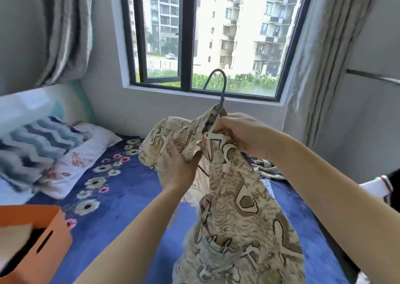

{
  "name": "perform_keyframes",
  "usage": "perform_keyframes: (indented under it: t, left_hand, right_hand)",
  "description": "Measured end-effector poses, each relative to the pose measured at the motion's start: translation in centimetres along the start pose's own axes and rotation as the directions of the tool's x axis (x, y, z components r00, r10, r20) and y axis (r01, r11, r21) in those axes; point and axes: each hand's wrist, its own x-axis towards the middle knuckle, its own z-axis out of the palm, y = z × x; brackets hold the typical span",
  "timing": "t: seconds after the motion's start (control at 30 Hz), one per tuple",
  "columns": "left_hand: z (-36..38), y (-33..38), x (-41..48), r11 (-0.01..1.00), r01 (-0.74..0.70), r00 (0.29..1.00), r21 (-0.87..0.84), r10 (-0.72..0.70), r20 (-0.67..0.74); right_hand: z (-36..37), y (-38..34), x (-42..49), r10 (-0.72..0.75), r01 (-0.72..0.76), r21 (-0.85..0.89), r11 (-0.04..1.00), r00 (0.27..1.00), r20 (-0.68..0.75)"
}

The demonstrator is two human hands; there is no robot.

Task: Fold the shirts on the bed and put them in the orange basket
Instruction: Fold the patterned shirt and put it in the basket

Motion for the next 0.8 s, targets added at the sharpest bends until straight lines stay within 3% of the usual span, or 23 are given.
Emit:
perform_keyframes:
  t: [0.1,0.17,0.23,0.33,0.4,0.47,0.53,0.6,0.63,0.73,0.8]
  left_hand:
    - [-1.1,-1.3,1.3,0.997,-0.06,0.985,0.056,0.068,-0.159]
    - [-2.5,-1.7,2.3,0.995,-0.094,0.971,-0.043,0.082,-0.223]
    - [-4.0,-1.8,3.2,0.988,-0.094,0.969,-0.122,0.063,-0.239]
    - [-6.1,-1.7,4.1,0.985,-0.163,0.983,-0.047,0.158,-0.091]
    - [-8.0,-1.5,4.6,0.973,-0.229,0.96,-0.017,0.229,0.159]
    - [-10.1,-1.0,5.1,0.974,-0.222,0.855,0.04,0.175,0.488]
    - [-12.1,-0.5,5.6,0.97,-0.2,0.635,0.137,0.022,0.772]
    - [-13.9,0.2,6.3,0.959,-0.181,0.41,0.218,-0.128,0.903]
    - [-14.6,0.5,6.9,0.946,-0.176,0.337,0.273,-0.203,0.919]
    - [-15.9,2.1,7.8,0.894,-0.218,0.278,0.391,-0.328,0.903]
    - [-16.1,2.9,8.3,0.877,-0.283,0.316,0.388,-0.297,0.901]
  right_hand:
    - [-0.3,0.4,0.4,0.022,-0.02,-0.056,0.998,0.999,0.046]
    - [-0.7,1.0,0.7,0.056,-0.048,-0.12,0.992,0.996,0.065]
    - [-0.8,1.7,0.9,0.023,-0.012,-0.342,0.939,0.999,0.028]
    - [-0.4,2.6,1.0,-0.167,0.093,-0.681,0.727,0.985,-0.044]
    - [-0.4,3.4,1.3,-0.29,0.077,-0.842,0.533,0.952,-0.096]
    - [-0.5,4.1,1.3,-0.36,-0.013,-0.933,0.359,0.921,-0.151]
    - [-0.4,5.1,1.6,-0.392,-0.018,-0.978,0.206,0.915,-0.1]
    - [-0.3,6.1,2.0,-0.392,0.057,-0.993,0.104,0.92,0.011]
    - [-0.3,6.4,2.1,-0.395,0.091,-0.992,0.091,0.917,0.048]
    - [-0.1,6.9,2.3,-0.458,0.147,-0.973,0.18,0.887,0.049]
    - [0.0,6.9,2.5,-0.518,0.181,-0.947,0.267,0.855,0.018]
